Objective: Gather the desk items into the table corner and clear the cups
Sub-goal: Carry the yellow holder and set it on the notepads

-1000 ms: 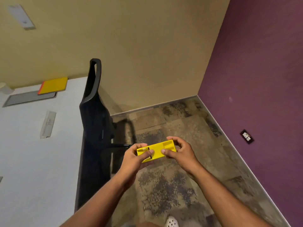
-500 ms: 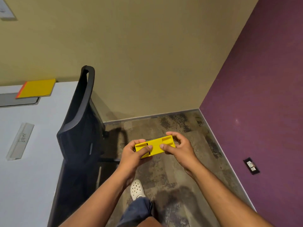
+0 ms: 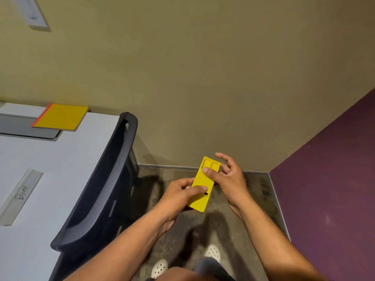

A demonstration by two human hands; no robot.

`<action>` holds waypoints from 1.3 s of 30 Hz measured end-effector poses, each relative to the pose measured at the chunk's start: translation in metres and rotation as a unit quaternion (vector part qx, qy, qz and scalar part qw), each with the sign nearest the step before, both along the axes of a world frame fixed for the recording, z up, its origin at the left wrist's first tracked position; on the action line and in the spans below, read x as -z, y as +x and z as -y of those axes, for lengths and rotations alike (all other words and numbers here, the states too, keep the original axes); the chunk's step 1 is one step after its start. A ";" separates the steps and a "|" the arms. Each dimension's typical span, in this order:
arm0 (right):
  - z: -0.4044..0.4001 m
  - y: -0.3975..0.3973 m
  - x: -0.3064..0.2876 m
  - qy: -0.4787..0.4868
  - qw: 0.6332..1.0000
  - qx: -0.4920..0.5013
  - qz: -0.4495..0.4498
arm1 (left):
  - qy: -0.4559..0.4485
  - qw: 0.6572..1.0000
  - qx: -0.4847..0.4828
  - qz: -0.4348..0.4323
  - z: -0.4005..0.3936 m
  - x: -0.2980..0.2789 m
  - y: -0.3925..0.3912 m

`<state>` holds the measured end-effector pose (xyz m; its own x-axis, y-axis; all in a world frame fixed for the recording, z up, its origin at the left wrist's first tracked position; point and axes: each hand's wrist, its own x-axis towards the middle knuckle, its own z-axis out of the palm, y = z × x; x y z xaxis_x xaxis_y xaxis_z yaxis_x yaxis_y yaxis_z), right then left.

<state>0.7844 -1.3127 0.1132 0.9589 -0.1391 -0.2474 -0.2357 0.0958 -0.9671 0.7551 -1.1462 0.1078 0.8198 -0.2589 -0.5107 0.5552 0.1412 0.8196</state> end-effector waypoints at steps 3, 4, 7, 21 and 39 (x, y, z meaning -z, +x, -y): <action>0.000 0.057 0.005 0.000 0.999 -0.034 0.000 | 0.009 0.998 -0.056 -0.008 0.013 -0.001 0.040; -0.001 0.075 0.007 -0.001 0.999 -0.047 0.001 | 0.013 0.996 -0.084 -0.009 0.017 -0.002 0.053; -0.002 0.126 0.009 0.000 0.996 -0.090 -0.003 | 0.043 0.986 -0.160 -0.003 0.028 -0.004 0.094; -0.046 0.276 -0.064 -0.101 0.938 -0.322 0.077 | 0.057 0.927 -0.369 0.040 0.003 -0.063 0.227; -0.317 0.401 -0.095 -0.182 0.806 -0.550 0.121 | 0.057 0.849 -0.525 0.015 -0.207 -0.105 0.294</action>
<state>1.1855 -0.9958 0.2081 0.5664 0.8065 -0.1696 0.2148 -0.3431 -0.9144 1.0492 -0.9388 0.2125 0.5813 0.6725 -0.4581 0.1511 0.4640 0.8728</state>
